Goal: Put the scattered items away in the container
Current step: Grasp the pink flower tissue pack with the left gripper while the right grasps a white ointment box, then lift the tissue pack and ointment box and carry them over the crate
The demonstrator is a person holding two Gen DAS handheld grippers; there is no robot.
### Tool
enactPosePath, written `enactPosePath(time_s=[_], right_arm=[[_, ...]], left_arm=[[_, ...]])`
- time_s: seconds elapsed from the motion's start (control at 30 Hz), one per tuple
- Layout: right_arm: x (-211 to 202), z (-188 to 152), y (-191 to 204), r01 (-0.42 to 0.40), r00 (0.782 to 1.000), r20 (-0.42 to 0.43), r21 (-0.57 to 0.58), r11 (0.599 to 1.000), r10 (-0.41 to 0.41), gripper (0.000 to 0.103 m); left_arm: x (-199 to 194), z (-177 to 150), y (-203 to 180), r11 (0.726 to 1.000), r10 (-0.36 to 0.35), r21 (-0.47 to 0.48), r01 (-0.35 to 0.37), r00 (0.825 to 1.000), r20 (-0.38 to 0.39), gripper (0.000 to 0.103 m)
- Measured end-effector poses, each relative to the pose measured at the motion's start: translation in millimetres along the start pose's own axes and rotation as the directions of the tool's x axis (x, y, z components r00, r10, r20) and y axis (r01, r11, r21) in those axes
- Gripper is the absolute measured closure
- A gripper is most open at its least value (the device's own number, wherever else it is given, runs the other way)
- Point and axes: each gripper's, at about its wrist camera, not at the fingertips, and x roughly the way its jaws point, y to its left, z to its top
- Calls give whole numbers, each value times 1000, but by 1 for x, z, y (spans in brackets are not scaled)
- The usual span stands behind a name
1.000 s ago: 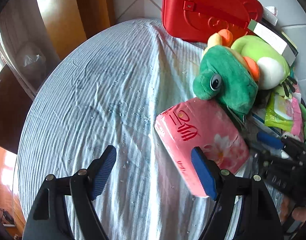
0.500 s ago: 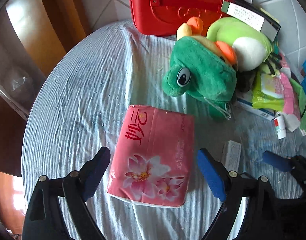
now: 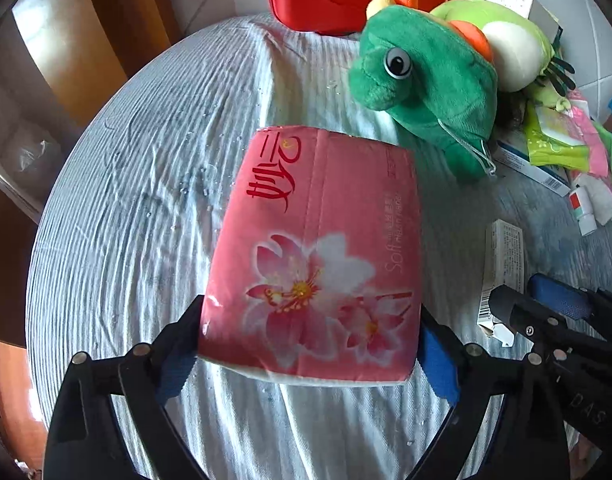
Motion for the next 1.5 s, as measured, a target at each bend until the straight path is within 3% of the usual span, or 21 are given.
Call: enactPosePath(time_s=[0.37, 0.43, 0.47, 0.6, 0.77, 0.87, 1.03, 1.23, 1.5], right_arm=[[-3, -7, 19, 31, 1000, 2, -35, 999, -31, 53], [-4, -13, 31, 79, 997, 12, -72, 994, -78, 62], [-6, -15, 35, 97, 995, 13, -82, 992, -96, 71], [-27, -25, 27, 100, 995, 29, -63, 993, -98, 74], [-78, -36, 20, 108, 988, 117, -81, 991, -99, 74], [-122, -42, 6, 149, 975, 179, -103, 983, -129, 74], [-154, -55, 27, 202, 946, 278, -106, 974, -166, 74], [-227, -80, -16, 225, 905, 392, -107, 968, -167, 74], [-355, -153, -83, 239, 834, 537, -142, 961, -127, 74]], left_arm=[[-12, -16, 26, 999, 16, -29, -14, 999, 50, 10], [-13, -19, 31, 999, 26, -24, -25, 998, 50, 10], [-15, -21, 31, 999, 29, -24, -28, 998, 51, 11], [-27, -33, 26, 1000, 7, -30, -4, 997, 76, 12], [-49, -45, 7, 1000, -23, -7, 23, 994, 106, 12], [-73, -50, -5, 999, -43, -4, 44, 989, 138, 12], [-122, -57, -35, 997, -73, 31, 68, 974, 216, 12], [-198, -80, -93, 994, -103, 63, 87, 945, 311, 12], [-299, -133, -200, 990, -137, 101, 103, 892, 431, 12]])
